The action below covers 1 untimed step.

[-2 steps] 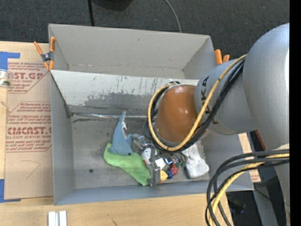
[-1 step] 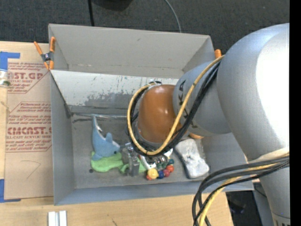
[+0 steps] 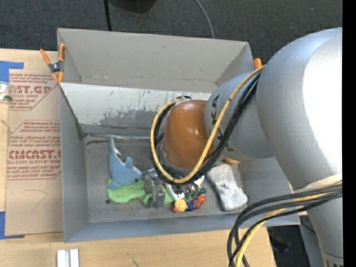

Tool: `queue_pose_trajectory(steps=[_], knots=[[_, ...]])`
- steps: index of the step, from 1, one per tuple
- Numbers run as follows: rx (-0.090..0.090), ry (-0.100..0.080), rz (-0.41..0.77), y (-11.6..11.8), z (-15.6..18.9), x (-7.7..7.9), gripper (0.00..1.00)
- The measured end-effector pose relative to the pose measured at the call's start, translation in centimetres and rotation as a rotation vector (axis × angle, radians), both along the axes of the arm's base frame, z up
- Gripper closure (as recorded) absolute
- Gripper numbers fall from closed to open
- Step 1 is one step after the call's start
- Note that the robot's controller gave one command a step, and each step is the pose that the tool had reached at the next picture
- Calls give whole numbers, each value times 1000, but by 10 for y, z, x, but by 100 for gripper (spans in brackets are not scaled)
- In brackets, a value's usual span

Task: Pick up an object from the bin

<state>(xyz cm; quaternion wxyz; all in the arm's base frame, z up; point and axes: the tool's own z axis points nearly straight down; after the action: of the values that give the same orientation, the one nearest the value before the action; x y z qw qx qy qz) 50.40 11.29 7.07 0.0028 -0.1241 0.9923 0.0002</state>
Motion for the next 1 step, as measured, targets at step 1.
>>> queue_pose_trajectory(steps=[1], knots=[[1,-2,-15,1,0,-2,100]])
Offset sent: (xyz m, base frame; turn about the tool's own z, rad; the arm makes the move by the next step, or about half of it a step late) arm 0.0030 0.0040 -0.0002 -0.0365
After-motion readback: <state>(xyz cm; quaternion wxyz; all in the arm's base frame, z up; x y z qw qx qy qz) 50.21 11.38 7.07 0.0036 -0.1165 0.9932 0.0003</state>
